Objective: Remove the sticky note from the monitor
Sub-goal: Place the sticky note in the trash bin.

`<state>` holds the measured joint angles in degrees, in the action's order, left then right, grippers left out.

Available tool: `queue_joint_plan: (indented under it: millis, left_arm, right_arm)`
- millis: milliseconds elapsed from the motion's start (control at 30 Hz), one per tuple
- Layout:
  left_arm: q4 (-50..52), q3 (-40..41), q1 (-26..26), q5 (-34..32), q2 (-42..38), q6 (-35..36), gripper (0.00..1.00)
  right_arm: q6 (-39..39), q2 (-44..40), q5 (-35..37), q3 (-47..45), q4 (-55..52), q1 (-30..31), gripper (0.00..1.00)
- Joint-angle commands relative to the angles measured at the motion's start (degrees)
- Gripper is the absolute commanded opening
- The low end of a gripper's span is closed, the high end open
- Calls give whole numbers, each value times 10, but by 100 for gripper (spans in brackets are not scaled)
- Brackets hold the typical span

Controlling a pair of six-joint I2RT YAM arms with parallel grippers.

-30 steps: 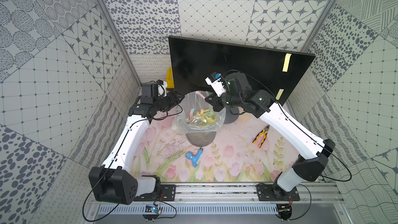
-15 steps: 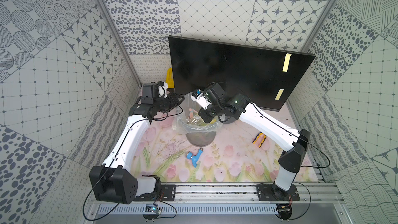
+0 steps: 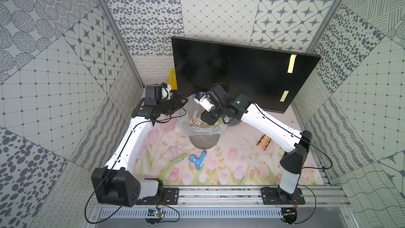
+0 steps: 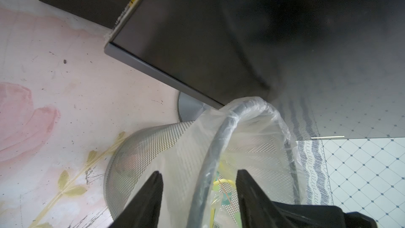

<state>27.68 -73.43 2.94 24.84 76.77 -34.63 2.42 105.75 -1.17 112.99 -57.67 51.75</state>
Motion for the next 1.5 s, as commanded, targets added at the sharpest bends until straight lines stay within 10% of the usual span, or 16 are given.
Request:
queue_joint_plan:
  millis: [0,633,1467]
  left_arm:
    - [0,-7,-6,12,3,18,58]
    - [-66,-3,-5,33,-35,50,85]
    - [-195,-61,170,54,-31,190,99]
  right_arm:
    - [4,2,-5,27,5,4,61]
    - [-3,-68,65,39,5,2,97]
    - [-50,-297,141,-24,5,-102,97]
